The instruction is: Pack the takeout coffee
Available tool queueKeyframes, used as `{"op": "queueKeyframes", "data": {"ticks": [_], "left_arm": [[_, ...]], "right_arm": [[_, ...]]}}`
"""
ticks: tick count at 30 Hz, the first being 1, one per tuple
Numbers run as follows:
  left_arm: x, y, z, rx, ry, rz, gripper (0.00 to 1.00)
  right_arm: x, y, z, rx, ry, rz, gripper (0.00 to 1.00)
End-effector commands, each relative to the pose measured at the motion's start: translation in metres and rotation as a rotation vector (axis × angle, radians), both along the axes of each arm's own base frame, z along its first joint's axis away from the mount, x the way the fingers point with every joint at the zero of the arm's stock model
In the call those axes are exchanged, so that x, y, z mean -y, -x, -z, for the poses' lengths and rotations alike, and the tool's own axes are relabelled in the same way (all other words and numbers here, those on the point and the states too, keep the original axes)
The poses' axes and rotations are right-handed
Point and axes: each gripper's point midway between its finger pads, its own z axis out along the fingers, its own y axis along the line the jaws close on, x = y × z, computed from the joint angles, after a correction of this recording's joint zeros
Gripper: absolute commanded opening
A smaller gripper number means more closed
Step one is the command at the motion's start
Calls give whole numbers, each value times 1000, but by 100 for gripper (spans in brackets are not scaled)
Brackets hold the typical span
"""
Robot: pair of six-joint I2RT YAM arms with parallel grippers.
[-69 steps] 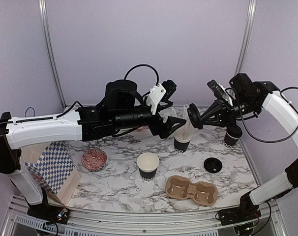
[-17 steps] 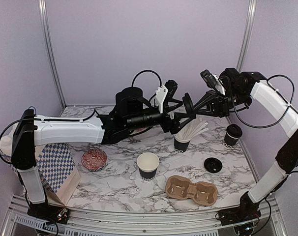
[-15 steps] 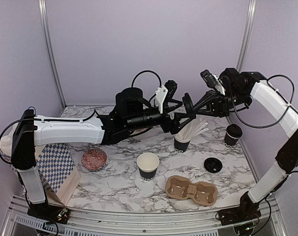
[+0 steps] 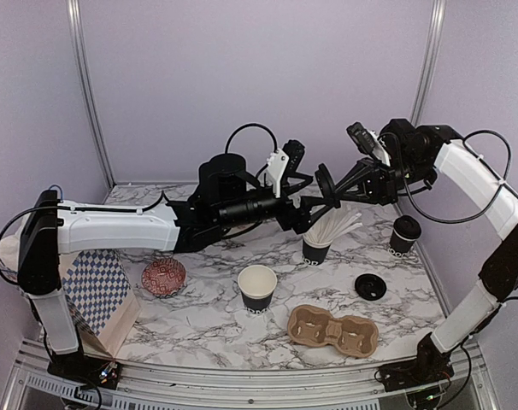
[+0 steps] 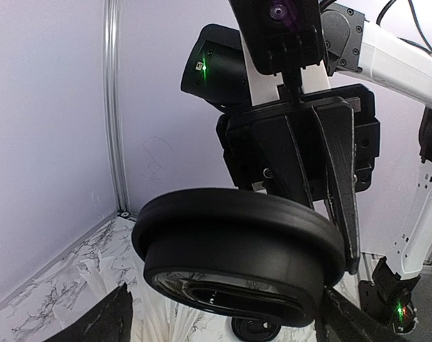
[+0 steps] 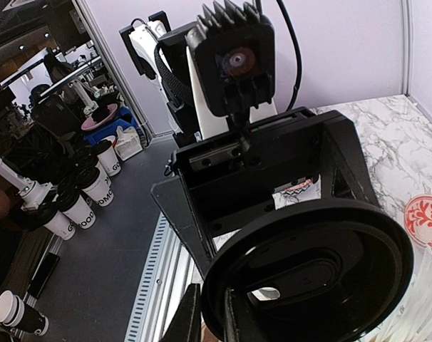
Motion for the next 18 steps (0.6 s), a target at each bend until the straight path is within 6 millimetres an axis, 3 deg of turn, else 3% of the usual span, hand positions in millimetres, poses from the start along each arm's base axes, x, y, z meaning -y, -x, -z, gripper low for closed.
{"op": "queueKeyframes", "data": {"ticks": [1,10,18], "left_arm": [[5,5,-20,65,43,54,87],[3,15,-23,128,45,97,85],[-4,14,-25,113,50,72,73]], "right_arm": [[-2,9,-7,12,-5,-13,11],[-3,6,-5,9,-2,-10,11],[-4,3,-2,5,6,-1,11]]}}
